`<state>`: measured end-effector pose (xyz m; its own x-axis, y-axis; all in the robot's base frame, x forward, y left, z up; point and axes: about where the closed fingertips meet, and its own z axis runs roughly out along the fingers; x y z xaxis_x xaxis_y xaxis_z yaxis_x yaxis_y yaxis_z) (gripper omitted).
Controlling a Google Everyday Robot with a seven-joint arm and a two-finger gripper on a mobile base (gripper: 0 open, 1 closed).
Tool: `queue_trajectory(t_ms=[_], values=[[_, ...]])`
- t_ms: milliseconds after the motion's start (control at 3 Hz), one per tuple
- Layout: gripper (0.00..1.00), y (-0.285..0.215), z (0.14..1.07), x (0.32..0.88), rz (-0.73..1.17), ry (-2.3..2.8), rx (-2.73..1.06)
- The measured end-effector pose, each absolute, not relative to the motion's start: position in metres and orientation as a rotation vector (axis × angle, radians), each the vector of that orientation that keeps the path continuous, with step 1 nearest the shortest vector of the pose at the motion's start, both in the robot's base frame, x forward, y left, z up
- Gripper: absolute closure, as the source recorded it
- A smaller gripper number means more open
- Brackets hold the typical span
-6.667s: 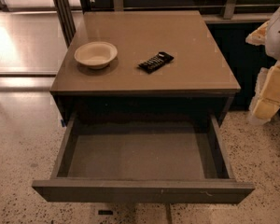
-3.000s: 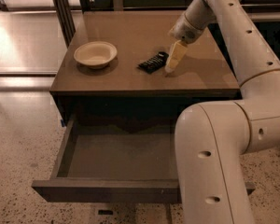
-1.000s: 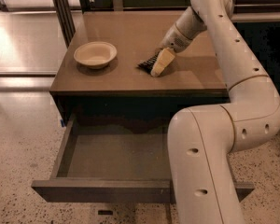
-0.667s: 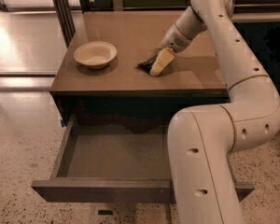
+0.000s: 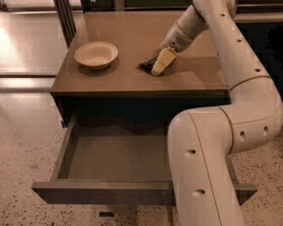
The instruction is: Place rxbar chocolate into top drawer
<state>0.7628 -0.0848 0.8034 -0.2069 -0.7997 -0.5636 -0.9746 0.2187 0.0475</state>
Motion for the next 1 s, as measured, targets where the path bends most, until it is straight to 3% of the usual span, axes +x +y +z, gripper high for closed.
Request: queue_trajectory(t_ms=[1000], values=[[1.0,-0.0797,0.8168,0.7571,0.571,2.082,-1.632]])
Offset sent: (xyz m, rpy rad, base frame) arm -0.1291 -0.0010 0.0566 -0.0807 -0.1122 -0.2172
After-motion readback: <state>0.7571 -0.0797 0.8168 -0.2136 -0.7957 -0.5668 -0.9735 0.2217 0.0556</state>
